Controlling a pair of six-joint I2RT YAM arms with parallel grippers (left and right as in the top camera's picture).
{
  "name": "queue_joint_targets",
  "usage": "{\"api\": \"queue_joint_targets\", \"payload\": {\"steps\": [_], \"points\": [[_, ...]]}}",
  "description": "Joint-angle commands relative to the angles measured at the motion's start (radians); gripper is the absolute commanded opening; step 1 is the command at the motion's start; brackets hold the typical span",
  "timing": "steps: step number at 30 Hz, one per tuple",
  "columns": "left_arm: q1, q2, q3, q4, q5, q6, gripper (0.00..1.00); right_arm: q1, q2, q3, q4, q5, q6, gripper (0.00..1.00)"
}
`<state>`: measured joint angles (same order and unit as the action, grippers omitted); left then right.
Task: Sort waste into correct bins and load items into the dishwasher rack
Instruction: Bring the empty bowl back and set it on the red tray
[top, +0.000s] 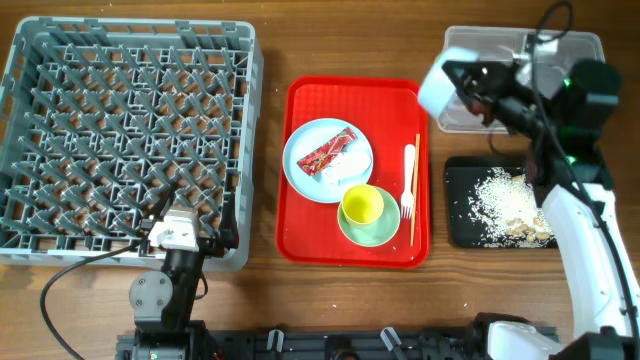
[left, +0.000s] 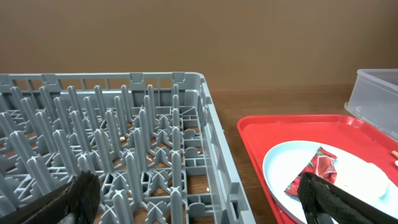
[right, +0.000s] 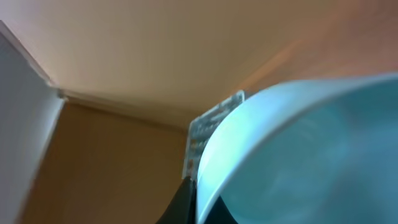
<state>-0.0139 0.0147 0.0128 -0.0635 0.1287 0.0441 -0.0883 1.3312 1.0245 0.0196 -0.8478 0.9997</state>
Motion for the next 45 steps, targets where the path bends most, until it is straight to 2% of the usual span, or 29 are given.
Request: {"api": "queue_joint_targets", "payload": {"steps": [1, 3, 7, 12, 17, 23, 27, 36, 39, 43, 45], "points": [[-0.001, -0.008, -0.007, -0.001, 0.009, 0.001, 1.0, 0.185, 0.026, 0.243, -0.279, 0.574, -0.332, 0.05], [-0.001, -0.008, -0.007, -0.001, 0.009, 0.001, 1.0, 0.267, 0.07, 0.329, -0.381, 0.763, -0.398, 0.05], [-0.001, -0.008, -0.007, -0.001, 0.009, 0.001, 1.0, 0.387, 0.222, 0.399, -0.404, 0.918, -0.453, 0.04], [-0.001, -0.008, -0.007, -0.001, 0.009, 0.001, 1.0, 0.453, 0.46, 0.399, -0.29, 0.915, -0.48, 0.04], [-0.001, -0.008, -0.007, -0.001, 0.009, 0.001, 1.0, 0.508, 0.593, 0.399, -0.254, 0.92, -0.477, 0.05], [-0.001, -0.008, -0.007, -0.001, 0.009, 0.001, 1.0, 0.534, 0.606, 0.399, -0.249, 0.932, -0.528, 0.04], [-0.001, -0.008, -0.007, -0.001, 0.009, 0.001, 1.0, 0.535, 0.618, 0.387, -0.328, 1.01, -0.499, 0.04], [-0.001, -0.008, -0.007, -0.001, 0.009, 0.001, 1.0, 0.546, 0.68, 0.387, -0.332, 0.89, -0.492, 0.04], [-0.001, -0.008, -0.007, 0.0, 0.009, 0.001, 1.0, 0.56, 0.681, 0.387, -0.315, 0.914, -0.502, 0.04], [-0.001, -0.008, -0.007, 0.0, 0.01, 0.0, 1.0, 0.563, 0.681, 0.387, -0.308, 0.937, -0.502, 0.14], [-0.001, -0.008, -0.007, 0.0, 0.01, 0.001, 1.0, 0.563, 0.681, 0.387, -0.309, 0.924, -0.502, 0.15]]}}
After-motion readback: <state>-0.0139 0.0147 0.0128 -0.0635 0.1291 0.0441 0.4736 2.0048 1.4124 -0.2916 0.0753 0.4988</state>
